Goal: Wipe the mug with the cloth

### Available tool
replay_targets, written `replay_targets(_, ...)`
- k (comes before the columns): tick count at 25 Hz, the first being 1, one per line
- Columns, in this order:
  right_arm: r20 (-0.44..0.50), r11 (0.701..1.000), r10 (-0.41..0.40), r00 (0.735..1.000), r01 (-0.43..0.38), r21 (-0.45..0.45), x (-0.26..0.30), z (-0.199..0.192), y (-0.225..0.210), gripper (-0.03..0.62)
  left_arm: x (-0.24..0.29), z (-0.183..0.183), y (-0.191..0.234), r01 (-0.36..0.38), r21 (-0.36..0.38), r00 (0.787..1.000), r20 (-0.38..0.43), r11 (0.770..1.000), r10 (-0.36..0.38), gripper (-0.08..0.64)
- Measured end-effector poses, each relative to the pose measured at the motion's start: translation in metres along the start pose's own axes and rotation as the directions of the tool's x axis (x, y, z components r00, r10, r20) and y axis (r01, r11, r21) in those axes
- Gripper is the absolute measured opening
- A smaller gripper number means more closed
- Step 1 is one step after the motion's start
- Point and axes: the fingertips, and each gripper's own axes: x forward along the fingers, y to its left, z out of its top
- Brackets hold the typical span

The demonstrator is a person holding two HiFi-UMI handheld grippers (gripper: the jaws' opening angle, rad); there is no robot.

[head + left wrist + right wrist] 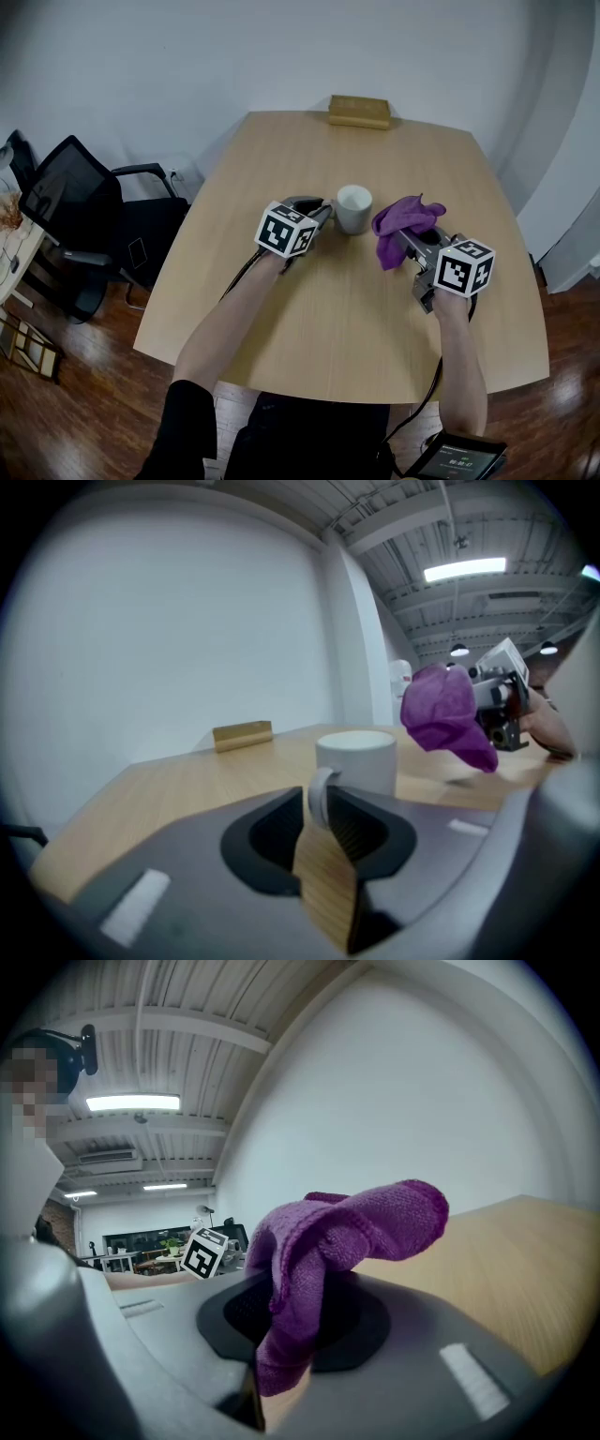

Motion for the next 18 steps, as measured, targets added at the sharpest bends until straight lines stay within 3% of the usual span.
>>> replay_targets(3, 0.003, 0.999, 0.023, 1.000, -0.023, 0.037, 0.001, -0.004, 0.000, 0.074, -0.009, 0.000, 0.001, -0.012, -0.004, 1.000, 0.017, 1.000, 0.012, 0.146)
replay_targets(6, 0.030, 0.996, 0.049, 0.998, -0.051, 0.069, -0.002, 0.002, 0.004, 0.074, -0.026, 0.007, -0.001, -0.029, -0.032, 0.998, 0.058, 0.999, 0.031, 0.152)
replay_targets(12, 0.145, 0.996, 0.061, 0.988, -0.069, 0.051, -0.010, 0.034, 0.015, 0.075, -0.061, 0.034, -0.036, 0.107, -0.119, 0.965, 0.252, 0.987, -0.074, 0.121)
replay_targets(15, 0.190, 0.985, 0.143, 0.971, -0.159, 0.069, -0.002, 0.032, 0.033, 0.075, -0.080, 0.034, -0.053, 0.174, -0.122, 0.941, 0.314, 0.977, -0.129, 0.106)
replay_targets(18, 0.231, 0.963, 0.210, 0.950, -0.242, 0.117, 0.012, 0.032, 0.050, 0.075, -0.103, 0.031, -0.048, 0.166, -0.120, 0.936, 0.331, 0.979, -0.119, 0.106)
